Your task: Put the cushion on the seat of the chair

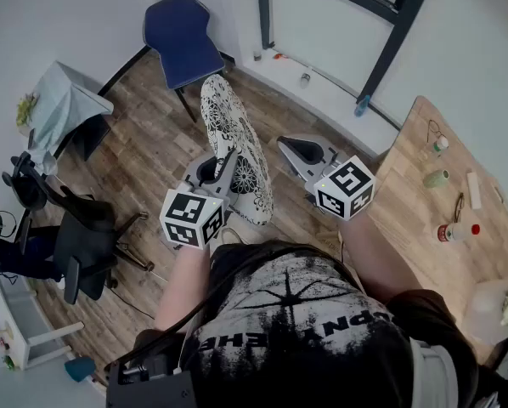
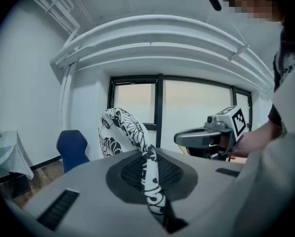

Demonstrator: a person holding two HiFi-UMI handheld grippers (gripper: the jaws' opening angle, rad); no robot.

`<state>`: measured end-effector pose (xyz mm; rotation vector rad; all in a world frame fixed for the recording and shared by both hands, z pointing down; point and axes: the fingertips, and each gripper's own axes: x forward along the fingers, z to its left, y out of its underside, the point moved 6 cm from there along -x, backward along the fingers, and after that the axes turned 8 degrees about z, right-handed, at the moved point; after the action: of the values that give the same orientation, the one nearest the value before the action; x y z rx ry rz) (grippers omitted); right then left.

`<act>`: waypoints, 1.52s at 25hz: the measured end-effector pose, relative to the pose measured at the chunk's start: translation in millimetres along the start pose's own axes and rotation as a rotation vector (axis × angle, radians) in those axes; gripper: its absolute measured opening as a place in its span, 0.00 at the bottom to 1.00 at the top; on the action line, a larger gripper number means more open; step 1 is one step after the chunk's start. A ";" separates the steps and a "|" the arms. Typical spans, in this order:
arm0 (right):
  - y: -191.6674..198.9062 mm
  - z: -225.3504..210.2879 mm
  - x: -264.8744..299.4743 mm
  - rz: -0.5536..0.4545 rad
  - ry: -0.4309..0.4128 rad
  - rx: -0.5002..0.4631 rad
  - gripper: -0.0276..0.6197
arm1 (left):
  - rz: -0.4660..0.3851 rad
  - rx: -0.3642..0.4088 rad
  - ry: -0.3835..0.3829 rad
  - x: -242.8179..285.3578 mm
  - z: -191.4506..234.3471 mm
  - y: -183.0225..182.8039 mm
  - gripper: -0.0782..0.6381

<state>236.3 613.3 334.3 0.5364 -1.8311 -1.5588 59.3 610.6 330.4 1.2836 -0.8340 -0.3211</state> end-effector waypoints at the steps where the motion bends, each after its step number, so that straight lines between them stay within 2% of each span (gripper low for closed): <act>1: 1.8 2.9 1.0 0.000 -0.003 0.003 0.07 | 0.003 -0.002 -0.002 -1.8 0.4 1.4 0.14; 24: 16.5 10.8 8.8 -0.032 -0.045 0.064 0.07 | 0.039 0.003 -0.009 2.4 6.7 7.7 0.14; 31: 18.1 -2.9 32.6 -0.021 -0.038 0.078 0.07 | 0.044 -0.022 -0.001 16.6 32.2 11.8 0.14; 38: 13.3 -31.4 72.7 0.007 -0.014 0.086 0.07 | 0.043 -0.059 0.040 46.1 78.5 7.0 0.14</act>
<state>209.6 544.2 365.4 0.5596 -1.9158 -1.4877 33.8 527.3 357.5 1.2123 -0.8120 -0.2830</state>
